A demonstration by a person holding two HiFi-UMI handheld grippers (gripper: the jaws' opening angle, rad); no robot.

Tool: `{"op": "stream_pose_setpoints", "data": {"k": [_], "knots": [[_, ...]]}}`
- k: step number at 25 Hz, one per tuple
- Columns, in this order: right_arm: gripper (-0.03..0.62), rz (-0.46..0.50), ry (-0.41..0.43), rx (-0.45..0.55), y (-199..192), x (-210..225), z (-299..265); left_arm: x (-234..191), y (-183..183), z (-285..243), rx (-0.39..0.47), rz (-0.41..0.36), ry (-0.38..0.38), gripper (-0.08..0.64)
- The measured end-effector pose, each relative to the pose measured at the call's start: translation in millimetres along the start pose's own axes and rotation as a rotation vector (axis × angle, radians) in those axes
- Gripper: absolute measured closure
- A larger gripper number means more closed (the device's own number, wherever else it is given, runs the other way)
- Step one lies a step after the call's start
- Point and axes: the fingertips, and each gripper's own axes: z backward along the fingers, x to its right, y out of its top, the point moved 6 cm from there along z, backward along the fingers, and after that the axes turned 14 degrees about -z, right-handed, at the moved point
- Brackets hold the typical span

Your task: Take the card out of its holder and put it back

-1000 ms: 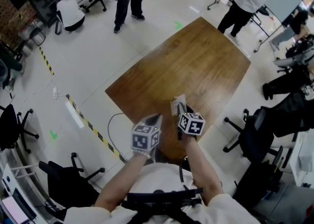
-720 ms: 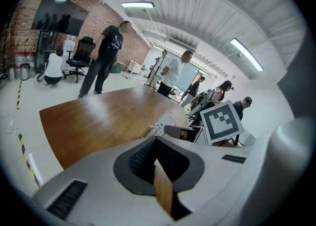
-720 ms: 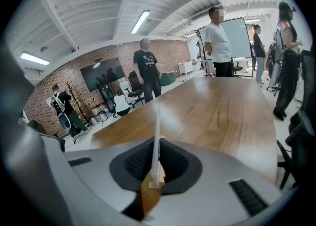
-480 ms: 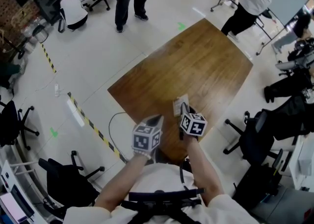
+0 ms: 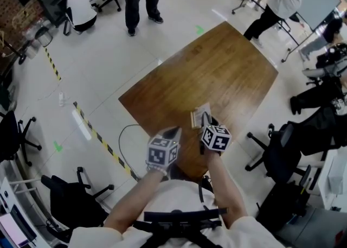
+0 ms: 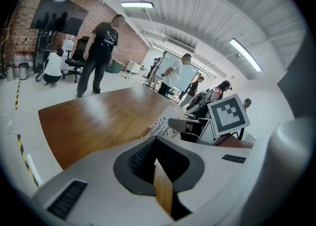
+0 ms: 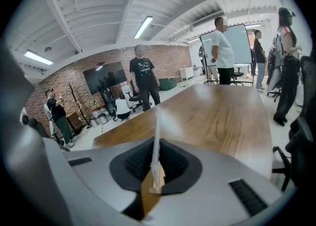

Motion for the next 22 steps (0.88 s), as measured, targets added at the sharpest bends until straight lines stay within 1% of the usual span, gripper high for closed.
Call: {"op": "stream_pose_setpoints", "data": {"k": [12,22], "knots": [[0.569,0.0,-0.005,0.063,18,-5,21,4,5,1,0.007,-0.025,-0.032,0.563],[0.571,-0.014,0.024,0.139,31,-15,52,10,13,12,0.027,-0.072,-0.048,0.563]]}}
